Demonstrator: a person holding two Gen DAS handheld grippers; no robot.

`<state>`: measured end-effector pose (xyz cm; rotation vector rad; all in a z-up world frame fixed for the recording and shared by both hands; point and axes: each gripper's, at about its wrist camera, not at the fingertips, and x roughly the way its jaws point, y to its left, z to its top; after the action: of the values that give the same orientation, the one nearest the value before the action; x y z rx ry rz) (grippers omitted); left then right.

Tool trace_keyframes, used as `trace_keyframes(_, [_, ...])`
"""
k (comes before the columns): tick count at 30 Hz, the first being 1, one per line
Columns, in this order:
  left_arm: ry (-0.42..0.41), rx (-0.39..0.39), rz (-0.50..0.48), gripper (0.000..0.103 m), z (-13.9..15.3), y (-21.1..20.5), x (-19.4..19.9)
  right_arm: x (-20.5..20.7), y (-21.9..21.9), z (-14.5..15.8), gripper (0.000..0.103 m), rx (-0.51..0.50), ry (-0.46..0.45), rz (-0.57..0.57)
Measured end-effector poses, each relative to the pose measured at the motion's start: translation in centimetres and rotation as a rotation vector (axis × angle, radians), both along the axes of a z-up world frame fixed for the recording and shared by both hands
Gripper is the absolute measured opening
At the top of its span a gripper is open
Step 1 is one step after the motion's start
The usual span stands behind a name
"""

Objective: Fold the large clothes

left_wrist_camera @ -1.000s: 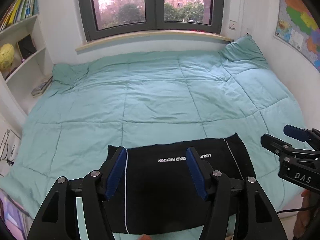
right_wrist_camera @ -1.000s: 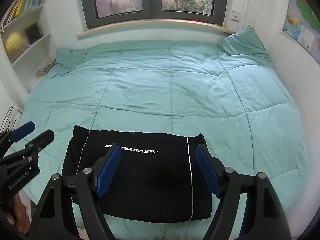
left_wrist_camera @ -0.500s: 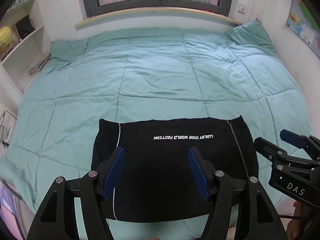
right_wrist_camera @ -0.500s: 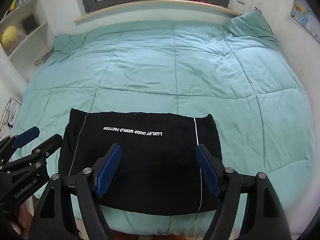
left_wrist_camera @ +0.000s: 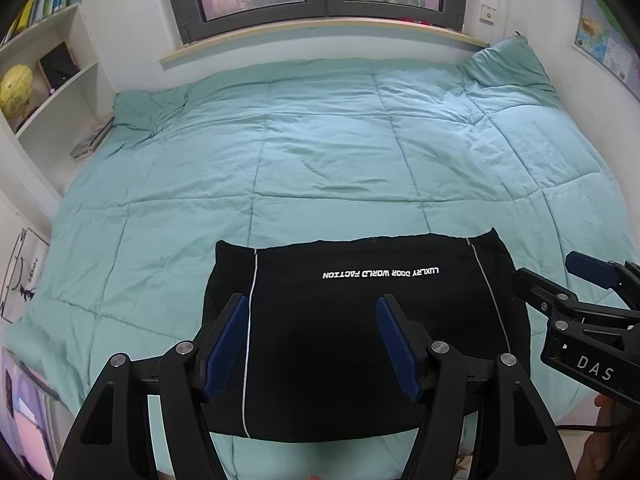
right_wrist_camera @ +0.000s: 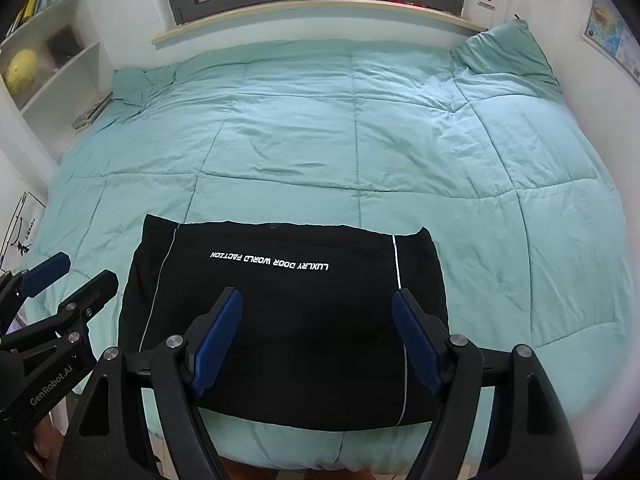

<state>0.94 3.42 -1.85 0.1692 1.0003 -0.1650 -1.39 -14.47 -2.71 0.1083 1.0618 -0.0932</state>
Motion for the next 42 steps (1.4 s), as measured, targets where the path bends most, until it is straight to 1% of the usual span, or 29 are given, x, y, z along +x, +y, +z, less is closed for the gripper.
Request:
trace_keyframes(14, [0.023, 0.007, -0.029, 0.070, -1.0, -0.4, -0.2, -0.6, -0.1, -0.7, 0.079, -0.002, 0.026, 0.002])
trace_keyframes(17, [0.033, 0.025, -0.027, 0.070, -1.2, -0.5, -0.2, -0.6, -0.2, -0.7, 0.079, 0.001, 0.029, 0.003])
trace_keyframes(22, [0.023, 0.053, -0.028, 0.071, -1.2, -0.4, -0.2, -0.6, 0.0, -0.9, 0.079, 0.000, 0.036, 0.009])
trace_keyframes(42, [0.035, 0.067, -0.050, 0.071, -1.6, -0.6, 0.2, -0.5, 0.3, -1.7, 0.079, 0.010, 0.064, 0.005])
